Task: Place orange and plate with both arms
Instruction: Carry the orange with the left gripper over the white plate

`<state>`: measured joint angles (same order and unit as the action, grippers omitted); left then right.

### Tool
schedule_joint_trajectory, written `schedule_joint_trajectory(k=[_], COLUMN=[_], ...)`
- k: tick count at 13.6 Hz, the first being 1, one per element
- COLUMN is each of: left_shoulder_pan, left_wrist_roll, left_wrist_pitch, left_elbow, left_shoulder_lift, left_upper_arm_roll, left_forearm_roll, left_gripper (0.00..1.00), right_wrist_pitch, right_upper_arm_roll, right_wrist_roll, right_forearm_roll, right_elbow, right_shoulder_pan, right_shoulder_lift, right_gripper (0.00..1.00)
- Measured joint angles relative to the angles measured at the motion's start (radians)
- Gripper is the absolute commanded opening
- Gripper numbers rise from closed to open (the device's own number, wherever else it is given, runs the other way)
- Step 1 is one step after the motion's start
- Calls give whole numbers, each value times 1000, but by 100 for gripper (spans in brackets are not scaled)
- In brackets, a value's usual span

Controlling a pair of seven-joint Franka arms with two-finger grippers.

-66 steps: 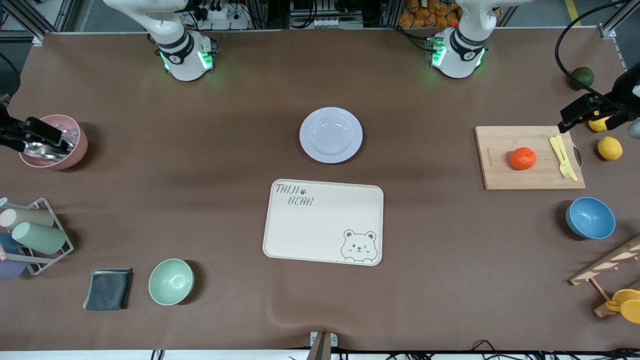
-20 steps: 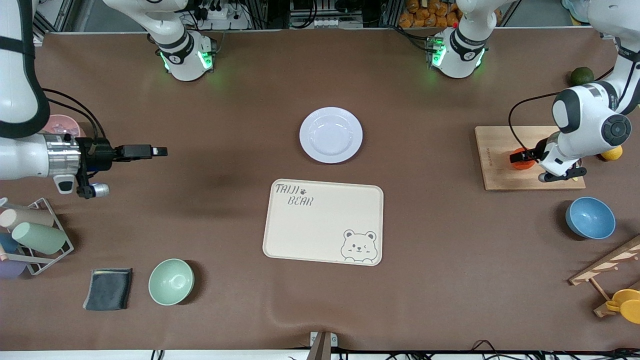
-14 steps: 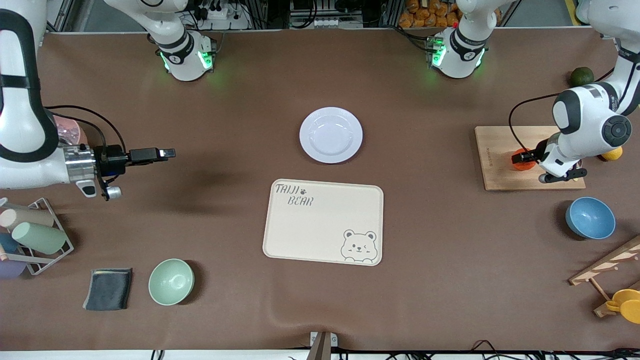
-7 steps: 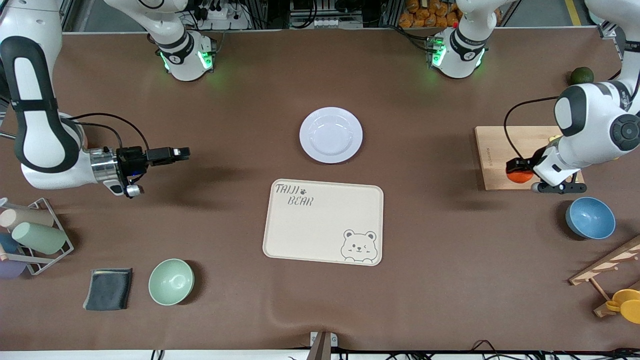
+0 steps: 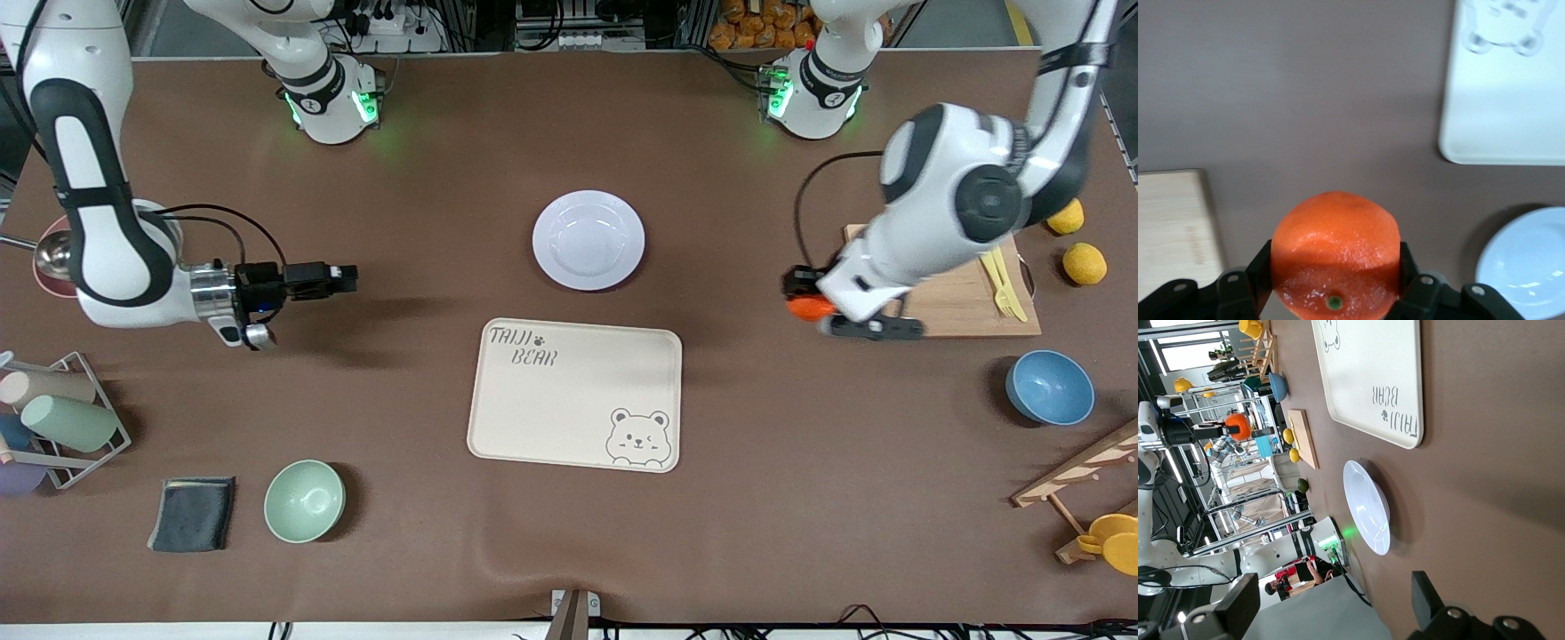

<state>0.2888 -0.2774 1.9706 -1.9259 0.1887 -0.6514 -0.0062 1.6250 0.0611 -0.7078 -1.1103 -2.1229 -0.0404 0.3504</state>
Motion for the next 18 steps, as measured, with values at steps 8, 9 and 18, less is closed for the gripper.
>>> schedule_joint_trajectory(k=[8,9,18], left_shoulder_pan=[-397,-432,-581], left_wrist_roll=[-524,-579,-951], left_wrist_pitch=[46,56,270], left_elbow=[13,13,-7], left_shoulder_lift=[193,212,370], left_upper_arm_roll=[-5,-4,2], left_forearm_roll=[2,2,107], left_gripper=[0,0,0], right_wrist_pitch=[145,153,296], right_upper_arm_roll=[-4,-4,-6], right_wrist_roll=[-122,-129,-171], right_forearm_roll=[-170,-179,-324], right_elbow=[-115,-122,-163], right_shoulder_pan=[128,135,280], right_shoulder_lift=[0,0,1], right_gripper=[100,100,100])
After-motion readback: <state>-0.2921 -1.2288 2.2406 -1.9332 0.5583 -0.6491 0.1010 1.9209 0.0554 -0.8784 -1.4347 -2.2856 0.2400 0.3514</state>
